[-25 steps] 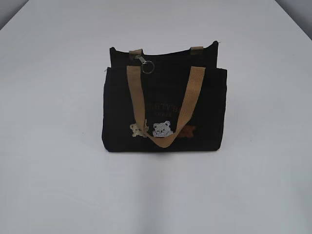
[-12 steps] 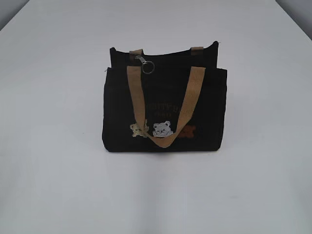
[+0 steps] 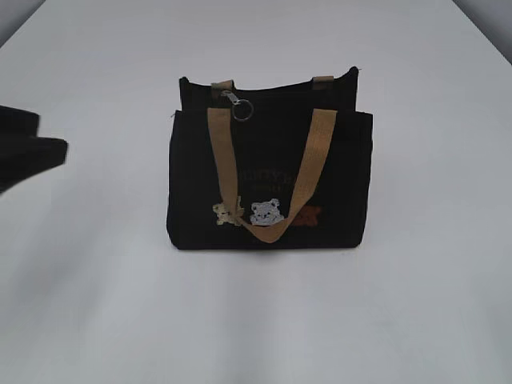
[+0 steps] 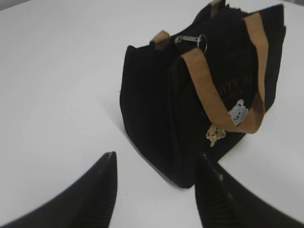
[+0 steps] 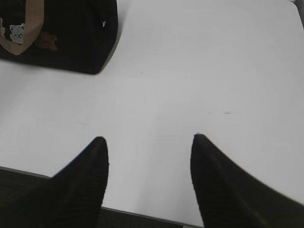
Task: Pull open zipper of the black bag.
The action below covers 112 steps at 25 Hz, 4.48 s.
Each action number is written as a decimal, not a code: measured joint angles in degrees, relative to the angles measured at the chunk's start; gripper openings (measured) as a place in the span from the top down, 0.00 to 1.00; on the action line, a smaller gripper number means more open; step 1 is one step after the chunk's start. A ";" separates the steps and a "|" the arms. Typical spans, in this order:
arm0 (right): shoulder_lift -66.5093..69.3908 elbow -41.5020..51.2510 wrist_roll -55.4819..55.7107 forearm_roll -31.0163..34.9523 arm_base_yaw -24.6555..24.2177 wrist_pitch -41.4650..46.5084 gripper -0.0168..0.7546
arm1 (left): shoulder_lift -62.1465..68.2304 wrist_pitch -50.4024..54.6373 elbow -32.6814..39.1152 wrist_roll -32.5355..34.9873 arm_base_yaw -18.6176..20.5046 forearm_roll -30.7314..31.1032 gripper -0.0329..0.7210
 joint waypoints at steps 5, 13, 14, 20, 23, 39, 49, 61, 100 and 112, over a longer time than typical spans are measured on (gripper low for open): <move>0.00 0.00 0.00 0.00 0.00 0.00 0.41 | 19.28 0.30 -1.20 28.68 -3.40 -18.79 0.42; 0.00 0.00 0.00 0.05 0.00 0.00 0.41 | 40.44 1.22 -14.44 36.78 -10.28 -27.32 0.42; 0.27 0.00 -0.08 0.48 -0.05 -0.02 0.41 | 42.16 1.29 -16.40 36.92 -10.93 -27.43 0.42; 18.34 -2.92 -19.00 14.51 -0.11 -8.97 0.41 | 52.69 1.51 -24.22 37.03 -13.74 -27.72 0.70; 35.74 -7.66 -38.61 31.31 -0.11 -19.33 0.41 | 53.76 2.28 -24.68 36.93 -14.04 -27.99 0.87; 102.13 -42.13 -70.51 51.20 20.35 -34.55 0.48 | 53.94 2.74 -24.80 36.93 -14.04 -28.29 0.87; 98.75 -43.72 -44.43 37.95 10.82 -26.09 0.98 | 53.94 2.86 -24.80 36.93 -14.04 -28.35 0.87; 93.09 -43.75 -19.61 25.64 3.68 0.90 0.26 | 49.09 1.22 -24.80 -2.01 -14.34 -4.97 0.28; 0.26 -0.01 -2.86 -0.78 3.68 0.05 0.49 | -52.84 29.40 0.36 -98.06 -14.44 71.82 0.55; 0.01 0.01 -2.58 -0.54 3.08 0.00 0.49 | -52.84 29.40 0.57 -98.06 -6.55 72.00 0.60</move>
